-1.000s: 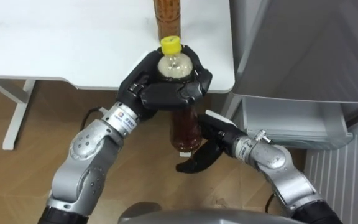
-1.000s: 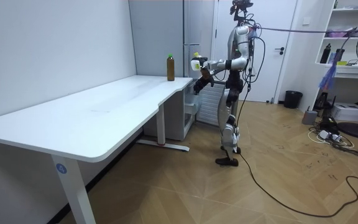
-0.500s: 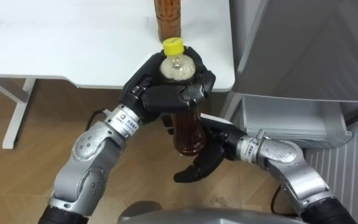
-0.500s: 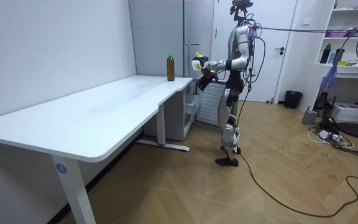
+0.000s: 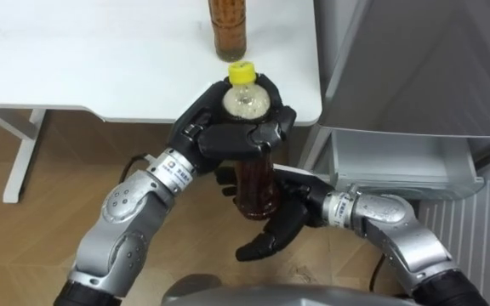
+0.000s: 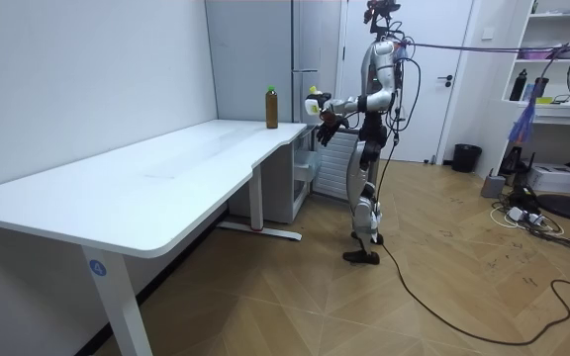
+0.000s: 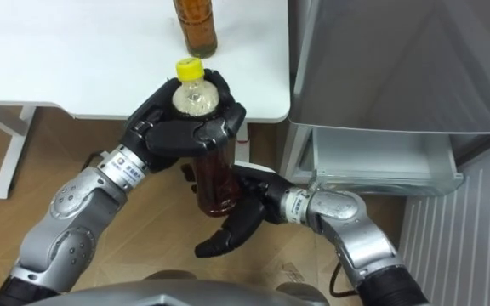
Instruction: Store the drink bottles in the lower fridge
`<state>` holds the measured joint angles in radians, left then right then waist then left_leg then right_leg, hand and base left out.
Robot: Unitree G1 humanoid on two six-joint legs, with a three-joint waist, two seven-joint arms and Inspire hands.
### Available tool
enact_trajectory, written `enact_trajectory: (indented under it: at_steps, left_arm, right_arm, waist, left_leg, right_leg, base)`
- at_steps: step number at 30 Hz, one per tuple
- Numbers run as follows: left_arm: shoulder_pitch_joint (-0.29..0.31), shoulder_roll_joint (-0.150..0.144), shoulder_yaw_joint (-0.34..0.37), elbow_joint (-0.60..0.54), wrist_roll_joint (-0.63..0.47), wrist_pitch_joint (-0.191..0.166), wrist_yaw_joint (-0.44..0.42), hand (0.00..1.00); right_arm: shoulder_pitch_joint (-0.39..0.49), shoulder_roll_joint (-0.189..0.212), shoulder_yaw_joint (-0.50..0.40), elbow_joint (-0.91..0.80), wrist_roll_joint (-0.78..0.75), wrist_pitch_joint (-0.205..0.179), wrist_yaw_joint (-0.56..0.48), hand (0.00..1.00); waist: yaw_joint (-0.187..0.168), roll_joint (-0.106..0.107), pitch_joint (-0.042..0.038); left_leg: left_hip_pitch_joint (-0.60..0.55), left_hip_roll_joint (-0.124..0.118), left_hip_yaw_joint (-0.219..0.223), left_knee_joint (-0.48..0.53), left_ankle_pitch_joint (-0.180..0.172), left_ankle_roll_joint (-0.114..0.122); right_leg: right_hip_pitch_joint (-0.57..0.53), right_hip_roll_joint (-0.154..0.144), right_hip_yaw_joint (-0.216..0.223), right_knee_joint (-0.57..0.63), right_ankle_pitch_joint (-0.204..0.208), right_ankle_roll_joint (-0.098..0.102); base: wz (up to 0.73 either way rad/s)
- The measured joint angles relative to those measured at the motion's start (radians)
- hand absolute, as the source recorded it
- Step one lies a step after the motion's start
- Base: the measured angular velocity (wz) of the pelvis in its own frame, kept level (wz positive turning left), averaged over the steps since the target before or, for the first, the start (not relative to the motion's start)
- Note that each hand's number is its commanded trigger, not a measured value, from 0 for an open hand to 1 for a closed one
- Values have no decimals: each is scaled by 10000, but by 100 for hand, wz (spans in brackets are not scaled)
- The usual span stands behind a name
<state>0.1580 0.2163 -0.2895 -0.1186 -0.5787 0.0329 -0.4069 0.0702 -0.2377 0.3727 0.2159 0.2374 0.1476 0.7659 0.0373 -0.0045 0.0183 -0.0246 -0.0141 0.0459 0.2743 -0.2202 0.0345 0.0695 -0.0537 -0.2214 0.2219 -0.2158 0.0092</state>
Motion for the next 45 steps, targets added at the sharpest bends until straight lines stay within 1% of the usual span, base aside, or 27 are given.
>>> enact_trajectory:
  at_steps: [5,7,9,13,18,20,21,23,24,27,31,36,40,42,44,45]
  left_arm:
    - [0,134,-115,0,13,-95,-6,100]
    - [0,248,-186,1,13,-100,-28,100]
    - [3,452,-387,5,28,-97,-74,100]
    - [3,719,-592,9,46,-95,-194,100]
    - [2,761,-630,8,268,-89,-475,100]
    - [-13,834,-676,4,474,-88,-634,100]
    - [-20,867,-701,4,539,-87,-676,100]
    - [-21,999,-804,5,679,-59,-819,100]
    - [-29,1079,-876,5,685,-53,-870,100]
    - [-29,1149,-906,6,712,75,-984,100]
    - [-45,1143,-888,6,696,135,-1076,100]
    - [-50,1092,-858,6,687,292,-1074,100]
    - [-48,1077,-840,7,585,396,-1072,100]
    - [-49,1029,-804,6,557,406,-1072,100]
    - [-47,1029,-797,6,482,408,-1062,100]
    - [-47,1028,-785,6,478,408,-1060,66]
  right_arm:
    - [2,6,87,0,534,-1,-2,0]
    - [2,-6,150,0,762,-1,-3,0]
    - [2,-4,247,-1,999,-1,-3,0]
    - [2,-6,382,-2,1371,-1,-2,0]
    - [2,-20,434,-1,2031,-2,-2,0]
    - [1,-34,437,-1,2187,-2,-2,0]
    - [-2,-63,456,0,2328,-2,-2,9]
    - [-5,-195,612,0,2745,-4,-1,100]
    - [-10,-287,681,-1,2859,-6,2,100]
    - [-12,-396,791,-1,3174,-6,15,100]
    - [-12,-456,810,-3,3182,-7,146,100]
    - [-11,-497,892,-4,3185,-16,144,100]
    - [-11,-534,964,-27,3176,-102,148,100]
    - [-9,-534,964,-28,3176,-171,147,100]
    - [-9,-539,989,-29,3177,-215,143,100]
    - [-9,-539,1013,-28,3177,-231,137,100]
  waist:
    - [-13,-1,-1]
    - [-13,-3,-2]
    - [-11,-7,-3]
    - [-42,-17,-5]
    - [-30,-34,-3]
    - [-57,-48,-7]
    - [-47,-51,-6]
    - [-52,-52,-5]
    - [-48,-51,-5]
    - [-47,-48,-5]
    - [-42,-46,-6]
    - [-45,-48,-7]
    - [-46,-51,-9]
    - [-40,-62,-20]
    - [-21,-96,-48]
    - [-20,-108,-56]
  left_leg:
    - [1,10,42,-5,0,0]
    - [5,11,62,-11,0,0]
    - [14,10,67,-1,0,0]
    - [24,9,55,11,0,0]
    - [20,9,55,-2,0,0]
    - [14,11,55,-4,0,0]
    - [9,11,55,-8,0,0]
    - [-12,9,55,-9,-1,0]
    - [-20,9,52,-16,-1,0]
    - [-23,10,47,-18,-2,-1]
    - [-18,9,42,-13,-1,-1]
    - [-2,7,47,-15,-1,-1]
    - [-6,8,51,-15,-1,-1]
    - [-6,9,70,-22,-1,-1]
    - [6,12,82,-20,-1,-1]
    - [18,12,90,-15,0,-1]
  right_leg:
    - [13,14,1,4,0,-1]
    - [15,12,6,5,1,-1]
    - [23,9,7,7,1,-1]
    - [27,6,6,9,1,-1]
    - [23,7,-3,6,1,-1]
    - [23,9,-14,0,1,-1]
    - [23,7,-19,-2,1,-1]
    - [22,3,-38,-7,1,0]
    - [22,2,-46,-7,2,0]
    - [22,4,-59,-7,1,1]
    - [32,4,-37,-6,2,1]
    - [30,10,-13,-6,2,0]
    - [30,15,-10,-4,2,0]
    - [31,14,3,-1,2,1]
    - [31,13,28,2,2,1]
    - [31,12,55,2,2,1]
  base:
    - [0]
    - [0]
    - [0]
    - [0]
    - [0]
    - [0]
    - [0]
    - [0]
    - [0]
    - [0]
    - [0]
    - [0]
    - [0]
    - [0]
    - [0]
    - [0]
